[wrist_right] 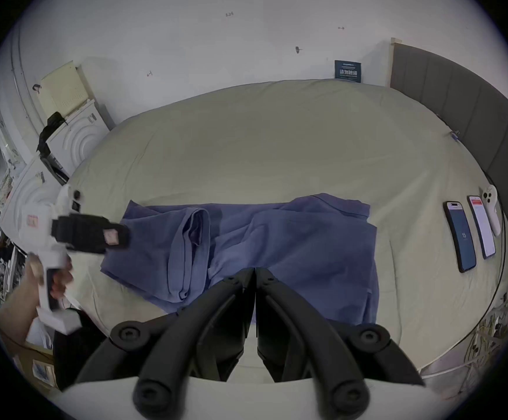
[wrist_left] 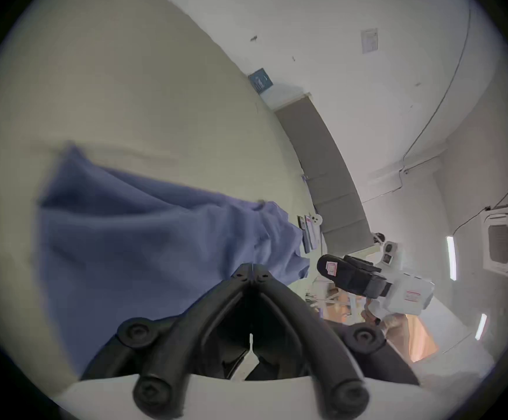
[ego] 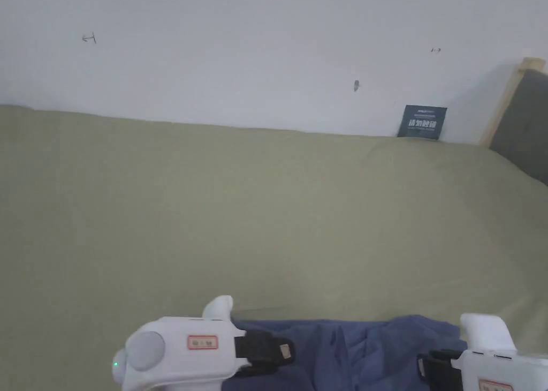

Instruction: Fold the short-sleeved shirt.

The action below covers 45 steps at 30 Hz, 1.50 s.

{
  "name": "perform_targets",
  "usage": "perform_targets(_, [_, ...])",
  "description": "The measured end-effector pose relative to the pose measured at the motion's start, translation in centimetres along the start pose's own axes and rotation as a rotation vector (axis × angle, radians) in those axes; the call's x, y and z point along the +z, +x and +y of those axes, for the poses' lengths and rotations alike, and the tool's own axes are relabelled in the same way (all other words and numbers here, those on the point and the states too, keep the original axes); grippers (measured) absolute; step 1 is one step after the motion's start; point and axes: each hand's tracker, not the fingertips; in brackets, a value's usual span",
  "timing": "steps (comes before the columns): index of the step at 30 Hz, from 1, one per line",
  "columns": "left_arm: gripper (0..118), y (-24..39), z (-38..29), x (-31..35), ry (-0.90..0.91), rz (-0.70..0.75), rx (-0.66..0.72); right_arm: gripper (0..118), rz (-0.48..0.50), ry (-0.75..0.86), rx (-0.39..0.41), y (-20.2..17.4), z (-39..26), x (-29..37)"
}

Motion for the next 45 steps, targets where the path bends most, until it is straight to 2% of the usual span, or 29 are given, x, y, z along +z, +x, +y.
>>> perform_targets(7, [0, -6.0, 1.3, 8.4, -0.003, 0.071, 0.045, 7, 0.01, -0.02, 0.035, -1.7, 0.0, -0.7])
perform_targets(12, [2, -8.7, 1.2, 8.9, 0.033, -0.007, 0.133, 7, 0.007, -0.029, 0.042, -1.9, 0.1, -0.7])
perform_targets(13, [19, -9.1, 1.3, 8.7, 0.04, -0.013, 0.153, 7, 0.006, -0.03, 0.042, -1.9, 0.0, -0.6])
perform_targets(15, [87, -10.0, 1.4, 7.9, 0.039, -0.014, 0.172, 7, 0.007, -0.033, 0.04, -1.7, 0.0, -0.5])
perform_targets(16, [116, -10.1, 1.3, 7.2, 0.02, -0.016, 0.192, 7, 0.007, -0.035, 0.039, -1.6, -0.1, -0.4])
perform_targets(18, [116, -10.6, 1.2, 6.4, 0.044, -0.169, 0.235, 7, -0.001, -0.035, 0.037, -1.3, -0.2, -0.2])
perform_targets(20, [115, -11.2, 1.3, 4.7, 0.03, -0.177, 0.299, 7, -0.008, -0.035, 0.031, -1.0, -0.3, -0.2])
perform_targets(22, [113, -10.7, 1.5, 3.5, 0.026, -0.192, 0.256, 7, -0.011, -0.038, 0.022, -0.7, -0.4, -0.2])
perform_targets(23, [108, -10.4, 1.7, 2.9, 0.011, -0.192, 0.229, 7, -0.014, -0.041, 0.017, -0.6, -0.5, -0.3])
perform_targets(24, [96, -10.4, 1.8, 2.2, -0.016, -0.177, 0.213, 7, -0.015, -0.043, 0.013, -0.6, -0.5, -0.3])
perform_targets(25, [57, -10.5, 1.7, 1.7, -0.034, -0.157, 0.21, 7, -0.014, -0.044, 0.011, -0.5, -0.6, -0.3])
perform_targets(26, [10, -10.9, 1.6, 1.3, -0.056, -0.111, 0.199, 7, -0.014, -0.045, 0.01, -0.5, -0.7, -0.4])
perform_targets(28, [9, -10.8, 0.5, 1.2, -0.053, 0.053, 0.187, 7, -0.013, -0.05, 0.008, -0.6, -0.8, -0.5])
perform_targets(29, [9, -11.3, -0.1, 1.7, -0.016, -0.084, 0.257, 7, -0.01, -0.051, 0.01, -0.7, -0.9, -0.5])
perform_targets(30, [9, -11.3, -0.3, 2.1, 0.026, -0.158, 0.293, 7, -0.008, -0.051, 0.011, -0.7, -1.0, -0.5])
perform_targets(33, [9, -11.0, -0.4, 2.7, 0.051, -0.062, 0.225, 7, -0.003, -0.056, 0.008, -0.7, -1.0, -0.8])
perform_targets(36, [8, -10.7, -0.2, 4.3, 0.069, -0.071, 0.268, 7, -0.011, -0.061, 0.014, -0.9, -0.8, -1.0])
perform_targets(38, [8, -9.9, 0.2, 6.1, 0.073, -0.048, 0.245, 7, -0.003, -0.056, 0.013, -1.0, -0.5, -0.9])
perform_targets(40, [8, -8.9, 0.5, 9.0, 0.118, 0.011, 0.197, 7, 0.0, -0.052, 0.016, -1.3, -0.2, -0.9])
perform_targets(45, [8, -7.2, 0.4, 17.8, 0.256, 0.133, 0.274, 7, 0.014, -0.045, 0.041, -2.1, 0.6, -1.2])
